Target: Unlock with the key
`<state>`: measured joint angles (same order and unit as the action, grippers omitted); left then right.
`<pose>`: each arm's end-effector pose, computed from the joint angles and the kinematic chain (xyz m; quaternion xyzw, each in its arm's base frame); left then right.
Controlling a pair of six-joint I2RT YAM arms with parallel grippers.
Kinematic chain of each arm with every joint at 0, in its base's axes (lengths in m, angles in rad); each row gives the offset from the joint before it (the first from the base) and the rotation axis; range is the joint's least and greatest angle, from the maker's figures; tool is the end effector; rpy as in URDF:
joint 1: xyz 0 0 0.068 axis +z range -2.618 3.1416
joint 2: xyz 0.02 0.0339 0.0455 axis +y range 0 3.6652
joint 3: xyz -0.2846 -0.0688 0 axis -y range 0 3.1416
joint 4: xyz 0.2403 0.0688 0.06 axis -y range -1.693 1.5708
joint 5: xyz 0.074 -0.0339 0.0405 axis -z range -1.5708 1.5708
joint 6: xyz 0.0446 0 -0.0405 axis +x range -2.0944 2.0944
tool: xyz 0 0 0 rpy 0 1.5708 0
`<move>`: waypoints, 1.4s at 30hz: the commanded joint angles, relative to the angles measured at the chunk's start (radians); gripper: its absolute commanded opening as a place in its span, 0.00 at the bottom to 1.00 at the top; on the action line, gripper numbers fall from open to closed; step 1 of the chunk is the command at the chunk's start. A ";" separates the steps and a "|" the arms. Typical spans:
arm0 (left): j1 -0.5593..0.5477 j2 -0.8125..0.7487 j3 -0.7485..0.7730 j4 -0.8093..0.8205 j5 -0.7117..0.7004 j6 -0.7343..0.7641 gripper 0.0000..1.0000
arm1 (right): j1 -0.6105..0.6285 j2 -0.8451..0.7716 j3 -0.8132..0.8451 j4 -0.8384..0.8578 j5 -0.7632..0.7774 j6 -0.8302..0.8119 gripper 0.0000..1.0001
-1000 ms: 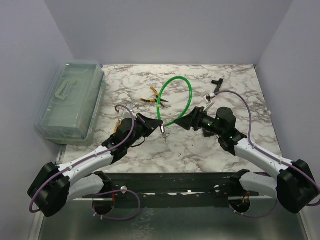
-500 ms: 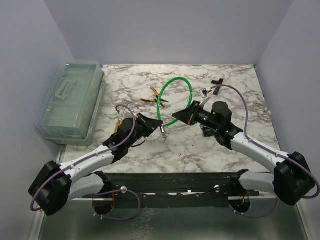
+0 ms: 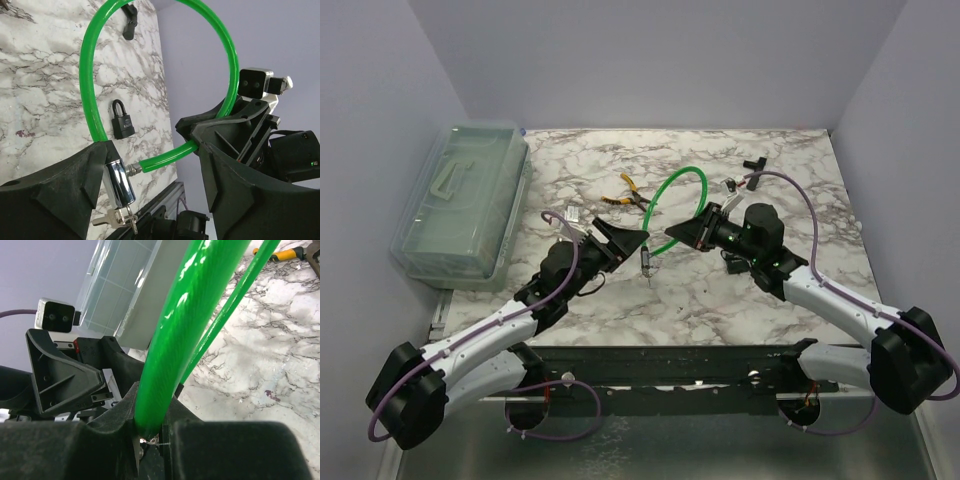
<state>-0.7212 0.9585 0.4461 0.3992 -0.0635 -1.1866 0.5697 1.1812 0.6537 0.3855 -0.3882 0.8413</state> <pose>0.1619 -0.1385 0.2675 -0.1925 0.7206 -0.5292 0.4044 0.2131 0.1565 0.2913 -0.0248 0.7516 0.5278 0.3949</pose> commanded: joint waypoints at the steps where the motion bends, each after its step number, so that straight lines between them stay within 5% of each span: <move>1: 0.002 -0.029 -0.039 0.020 0.021 0.009 0.79 | 0.007 -0.037 0.047 0.058 -0.027 0.036 0.01; 26: 0.005 0.045 -0.102 0.212 0.004 -0.173 0.76 | 0.007 -0.053 -0.029 0.274 -0.170 0.125 0.01; 30: 0.005 0.060 -0.099 0.236 -0.013 -0.179 0.64 | 0.007 -0.047 -0.044 0.313 -0.191 0.150 0.01; 37: 0.006 0.069 -0.090 0.242 -0.032 -0.165 0.21 | 0.007 -0.039 -0.054 0.339 -0.226 0.165 0.01; 42: 0.009 0.069 -0.084 0.242 -0.008 -0.137 0.01 | 0.007 -0.048 -0.060 0.331 -0.219 0.161 0.01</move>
<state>-0.7139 1.0206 0.3511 0.6128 -0.0731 -1.3567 0.5694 1.1507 0.5911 0.6289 -0.5739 0.9813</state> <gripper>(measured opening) 0.174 0.174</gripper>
